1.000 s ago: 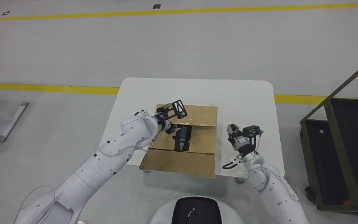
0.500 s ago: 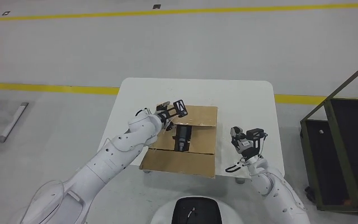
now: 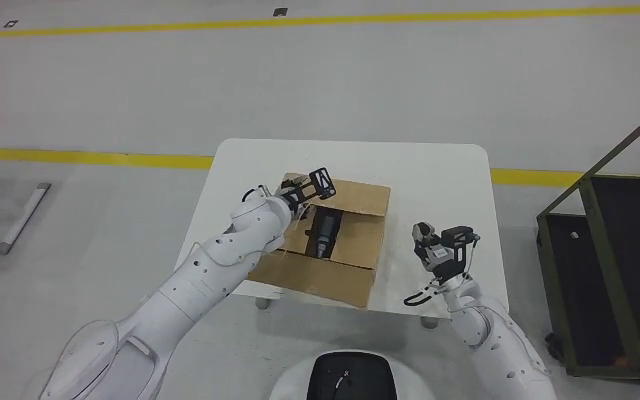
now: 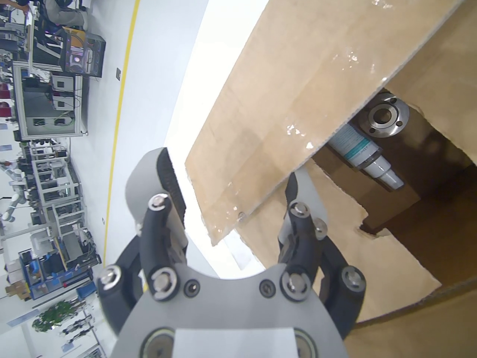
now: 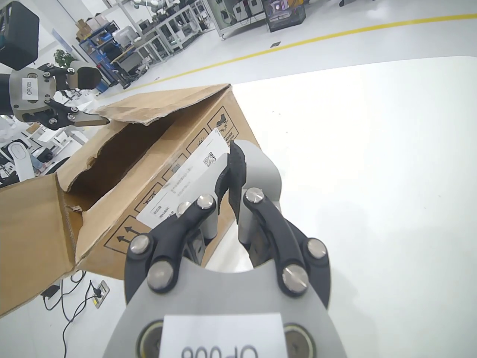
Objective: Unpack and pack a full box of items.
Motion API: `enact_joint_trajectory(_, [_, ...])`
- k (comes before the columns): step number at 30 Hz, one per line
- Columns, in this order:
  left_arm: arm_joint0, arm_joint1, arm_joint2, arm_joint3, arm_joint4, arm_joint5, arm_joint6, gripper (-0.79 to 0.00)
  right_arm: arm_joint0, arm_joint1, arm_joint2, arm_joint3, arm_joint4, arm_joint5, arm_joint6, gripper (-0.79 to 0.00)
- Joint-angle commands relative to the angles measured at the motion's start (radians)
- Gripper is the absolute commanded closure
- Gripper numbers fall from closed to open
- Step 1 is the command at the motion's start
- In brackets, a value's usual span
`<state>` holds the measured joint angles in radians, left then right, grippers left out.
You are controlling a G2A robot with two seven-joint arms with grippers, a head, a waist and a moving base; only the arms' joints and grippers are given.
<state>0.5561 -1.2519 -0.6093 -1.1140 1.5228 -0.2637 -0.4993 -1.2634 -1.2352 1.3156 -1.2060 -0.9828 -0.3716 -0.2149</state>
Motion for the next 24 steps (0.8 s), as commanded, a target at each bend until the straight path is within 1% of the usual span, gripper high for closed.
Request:
enact_joint_trajectory(1, [0.002, -0.003, -0.005, 0.001, 0.005, -0.002, 0.002, 0.000, -0.003, 0.000, 0.003, -0.007, -0.001, 0.000, 0.001, 0.000])
enact_joint_trajectory(11, [0.010, -0.014, -0.030, -0.016, 0.032, -0.031, 0.010, 0.000, -0.022, 0.009, 0.031, -0.074, -0.036, -0.025, 0.006, 0.000])
enact_joint_trajectory(16, [0.017, -0.013, -0.062, -0.055, 0.006, -0.084, 0.001, 0.000, -0.039, 0.015, 0.053, -0.113, -0.042, -0.049, 0.021, 0.000])
enact_joint_trajectory(20, [0.027, -0.006, -0.096, -0.098, -0.012, -0.130, -0.039, 0.000, -0.053, 0.020, 0.070, -0.142, -0.040, -0.063, 0.030, -0.003])
enact_joint_trajectory(24, [0.040, 0.002, -0.137, -0.148, -0.058, -0.187, -0.105, 0.000, -0.068, 0.025, 0.092, -0.179, -0.039, -0.088, 0.040, -0.012])
